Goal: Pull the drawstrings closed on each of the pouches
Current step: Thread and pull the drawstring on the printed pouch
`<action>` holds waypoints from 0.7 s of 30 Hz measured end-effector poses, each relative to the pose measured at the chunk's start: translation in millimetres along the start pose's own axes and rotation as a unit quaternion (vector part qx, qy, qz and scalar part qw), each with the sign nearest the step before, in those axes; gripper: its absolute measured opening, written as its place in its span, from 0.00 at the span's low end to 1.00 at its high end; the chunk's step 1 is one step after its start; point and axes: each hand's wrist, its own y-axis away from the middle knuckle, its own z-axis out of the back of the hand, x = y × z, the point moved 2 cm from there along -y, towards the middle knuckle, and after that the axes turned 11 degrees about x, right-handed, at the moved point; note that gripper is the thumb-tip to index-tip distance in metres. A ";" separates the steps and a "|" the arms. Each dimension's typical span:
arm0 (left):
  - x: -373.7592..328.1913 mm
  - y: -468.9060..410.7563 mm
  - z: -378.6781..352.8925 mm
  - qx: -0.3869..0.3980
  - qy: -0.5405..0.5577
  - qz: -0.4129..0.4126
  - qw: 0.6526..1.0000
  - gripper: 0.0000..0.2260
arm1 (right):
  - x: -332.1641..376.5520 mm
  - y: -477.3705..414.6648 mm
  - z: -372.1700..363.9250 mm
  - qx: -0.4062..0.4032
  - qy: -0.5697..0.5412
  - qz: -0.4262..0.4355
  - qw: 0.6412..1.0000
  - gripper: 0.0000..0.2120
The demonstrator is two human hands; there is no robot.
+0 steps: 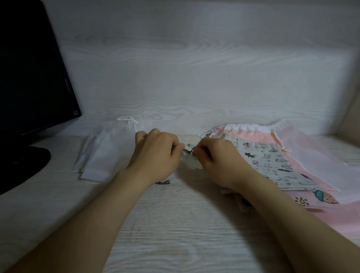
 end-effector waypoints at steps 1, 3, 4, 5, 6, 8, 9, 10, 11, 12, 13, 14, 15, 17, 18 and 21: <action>-0.5 -0.4 -0.6 0.000 0.025 0.004 1.000 0.17 | 0.9 0.8 -0.2 0.005 -0.007 0.000 1.000 0.10; -0.3 -1.2 -1.1 -0.004 0.089 0.009 0.996 0.15 | 3.5 2.3 0.6 0.022 -0.024 -0.013 0.999 0.10; -0.5 -1.4 -1.0 -0.007 0.119 0.014 0.993 0.14 | 4.4 2.8 1.9 0.029 -0.032 -0.022 0.999 0.11; -1.7 -1.6 -0.7 -0.009 0.144 0.021 0.989 0.14 | 4.3 3.0 2.6 0.032 -0.039 -0.028 0.998 0.11; -3.9 -1.6 0.0 -0.008 0.165 0.028 0.986 0.14 | 3.7 2.8 2.8 0.032 -0.049 -0.031 0.998 0.11; -7.8 -0.8 1.3 0.003 0.198 0.042 0.979 0.12 | 3.3 2.4 2.3 0.026 -0.065 -0.030 0.997 0.13; -8.7 -0.3 1.5 0.013 0.212 0.050 0.976 0.11 | 2.9 2.3 1.8 0.024 -0.066 -0.029 0.997 0.16; -8.8 0.0 1.6 0.024 0.225 0.057 0.972 0.10 | 1.5 1.9 0.5 0.022 -0.060 -0.028 0.998 0.18; -8.6 0.3 1.5 0.035 0.237 0.061 0.969 0.10 | -0.4 1.6 -0.8 0.019 -0.048 -0.025 0.998 0.19; -8.5 0.6 1.4 0.043 0.246 0.060 0.966 0.09 | -2.2 1.1 -1.5 0.013 -0.035 -0.023 0.999 0.19; -8.5 0.6 1.3 0.049 0.252 0.057 0.965 0.09 | -3.6 0.5 -1.4 0.005 -0.023 -0.020 1.000 0.19; -8.5 0.3 1.2 0.050 0.255 0.052 0.964 0.09 | -5.0 -0.7 -0.9 -0.003 -0.016 -0.020 1.000 0.20; -7.9 -0.2 0.8 0.047 0.258 0.047 0.964 0.09 | -6.4 -1.5 -0.6 -0.010 -0.013 -0.020 1.000 0.20; -5.2 -1.5 -1.2 0.039 0.266 0.036 0.962 0.12 | -6.8 -2.3 -0.5 -0.018 -0.019 -0.023 0.999 0.17; -3.5 -2.4 -2.7 0.036 0.264 0.033 0.963 0.13 | -6.6 -2.7 -1.1 -0.019 -0.022 -0.025 0.999 0.14; 0.3 -2.8 -5.2 0.033 0.248 0.034 0.968 0.13 | -5.0 -2.5 -3.0 -0.016 -0.025 -0.028 0.999 0.10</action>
